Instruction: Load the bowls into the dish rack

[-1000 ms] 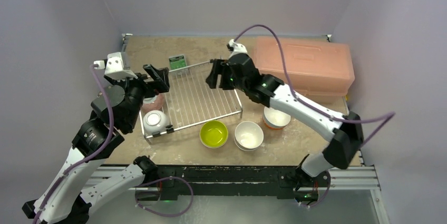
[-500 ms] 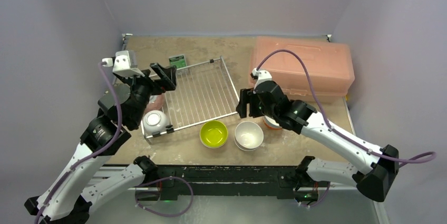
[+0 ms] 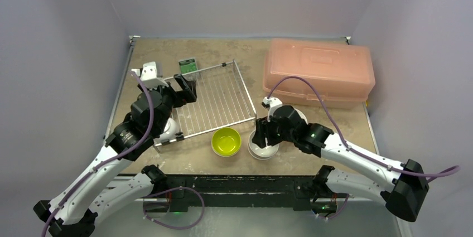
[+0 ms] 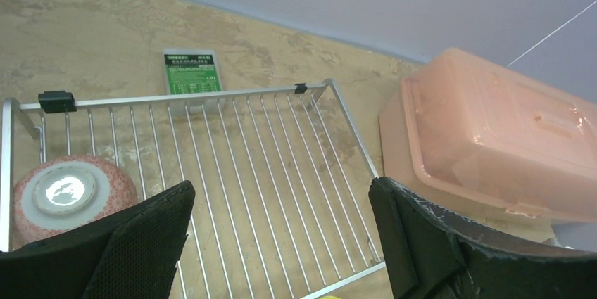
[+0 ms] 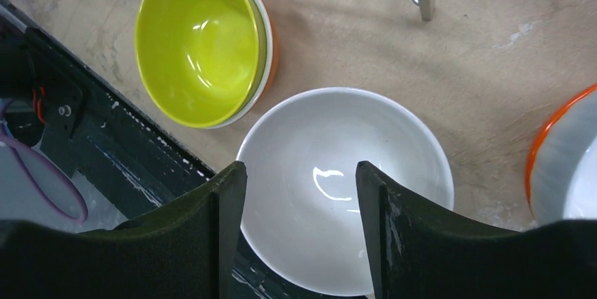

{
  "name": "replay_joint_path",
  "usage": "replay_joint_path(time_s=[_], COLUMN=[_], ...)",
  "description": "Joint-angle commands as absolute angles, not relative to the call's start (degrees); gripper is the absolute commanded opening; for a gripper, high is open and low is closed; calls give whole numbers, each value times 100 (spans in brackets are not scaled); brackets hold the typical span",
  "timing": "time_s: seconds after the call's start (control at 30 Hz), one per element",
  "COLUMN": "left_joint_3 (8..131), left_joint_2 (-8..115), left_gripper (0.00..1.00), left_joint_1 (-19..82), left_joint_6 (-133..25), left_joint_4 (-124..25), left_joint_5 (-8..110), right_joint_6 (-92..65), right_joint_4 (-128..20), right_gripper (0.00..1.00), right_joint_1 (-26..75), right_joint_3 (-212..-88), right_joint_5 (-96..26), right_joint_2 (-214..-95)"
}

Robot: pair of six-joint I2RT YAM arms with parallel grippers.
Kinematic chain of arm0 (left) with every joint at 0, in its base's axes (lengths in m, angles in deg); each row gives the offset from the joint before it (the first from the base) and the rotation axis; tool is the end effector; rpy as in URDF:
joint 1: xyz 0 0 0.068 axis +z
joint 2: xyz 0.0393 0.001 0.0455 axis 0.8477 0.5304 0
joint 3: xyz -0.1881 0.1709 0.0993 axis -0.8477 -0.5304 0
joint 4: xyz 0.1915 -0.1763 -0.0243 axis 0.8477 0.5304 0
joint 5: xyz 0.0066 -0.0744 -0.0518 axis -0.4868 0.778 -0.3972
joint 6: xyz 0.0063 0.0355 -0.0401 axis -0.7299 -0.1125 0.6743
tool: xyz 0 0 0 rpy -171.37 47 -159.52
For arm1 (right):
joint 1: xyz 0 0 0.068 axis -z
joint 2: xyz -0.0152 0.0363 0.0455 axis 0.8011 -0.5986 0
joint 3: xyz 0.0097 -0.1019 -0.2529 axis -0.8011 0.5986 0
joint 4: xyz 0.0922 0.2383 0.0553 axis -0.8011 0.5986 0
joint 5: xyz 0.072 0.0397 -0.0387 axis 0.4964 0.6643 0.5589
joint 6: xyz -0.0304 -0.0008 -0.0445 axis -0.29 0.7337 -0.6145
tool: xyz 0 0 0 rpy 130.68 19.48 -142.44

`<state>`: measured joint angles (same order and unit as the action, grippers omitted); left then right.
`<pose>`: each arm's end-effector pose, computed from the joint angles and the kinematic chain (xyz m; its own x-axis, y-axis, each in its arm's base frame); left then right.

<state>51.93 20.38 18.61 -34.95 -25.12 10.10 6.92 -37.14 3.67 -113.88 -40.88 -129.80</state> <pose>0.1315 -0.0830 0.3845 -0.1776 -0.4069 -0.8961 0.0389 0.9069 -0.4195 0.1395 0.1649 0.2568 -0.6810 -0.0988 -0.7256 -0.5204 0.7624 0.3846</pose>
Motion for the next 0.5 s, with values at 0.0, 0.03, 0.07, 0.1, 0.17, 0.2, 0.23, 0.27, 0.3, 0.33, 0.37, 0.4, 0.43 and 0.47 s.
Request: replay_joint_path(time_s=[0.0,0.03,0.07,0.1,0.17,0.2,0.23,0.27,0.3,0.33,0.37,0.4,0.43,0.47], left_joint_3=[4885,4806,4753,4739,4759,4770,4772,4771,4758,4721,4682,4627,4571,4509], left_joint_2=[2043,2071,2115,2182,2343,2422,2495,2550,2602,2648,2665,2664,2647,2616], left_gripper=[94,94,94,94,94,94,93,93,92,91,90,89,89,89], left_joint_1=[1870,1868,1868,1874,1876,1872,1873,1874,1875,1876,1870,1875,1876,1876], left_joint_6=[-3312,-3371,-3457,-3525,-3554,-3548,-3557,-3581,-3603,-3608,-3626,-3633,-3633,-3634], left_joint_4=[-3059,-3171,-3278,-3358,-3410,-3444,-3485,-3525,-3542,-3554,-3554,-3559,-3542,-3538], left_joint_5=[1089,1131,1156,1151,1077,1052,1039,1049,1065,1077,1081,1055,1013,990], right_joint_6=[1048,1093,1129,1169,1227,1273,1315,1392,1482,1604,1727,1903,2089,2253], right_joint_4=[-4378,-4468,-4551,-4644,-4811,-4861,-4900,-4933,-4922,-4865,-4760,-4620,-4424,-4262], right_gripper=[61,61,61,61,62,63,63,62,62,60,56,54,52,50], right_joint_1=[280,271,264,249,195,158,83,-28,-128,-245,-379,-533,-682,-796], right_joint_3=[-11115,-11062,-11022,-10989,-10936,-10944,-10974,-11013,-11054,-11110,-11211,-11287,-11366,-11435], right_joint_5=[-4185,-4173,-4130,-4111,-4085,-4086,-4093,-4151,-4251,-4506,-4790,-5134,-5516,-5838], right_joint_2=[-12770,-12740,-12737,-12745,-12801,-12874,-12955,-13050,-13159,-13266,-13376,-13470,-13564,-13633])
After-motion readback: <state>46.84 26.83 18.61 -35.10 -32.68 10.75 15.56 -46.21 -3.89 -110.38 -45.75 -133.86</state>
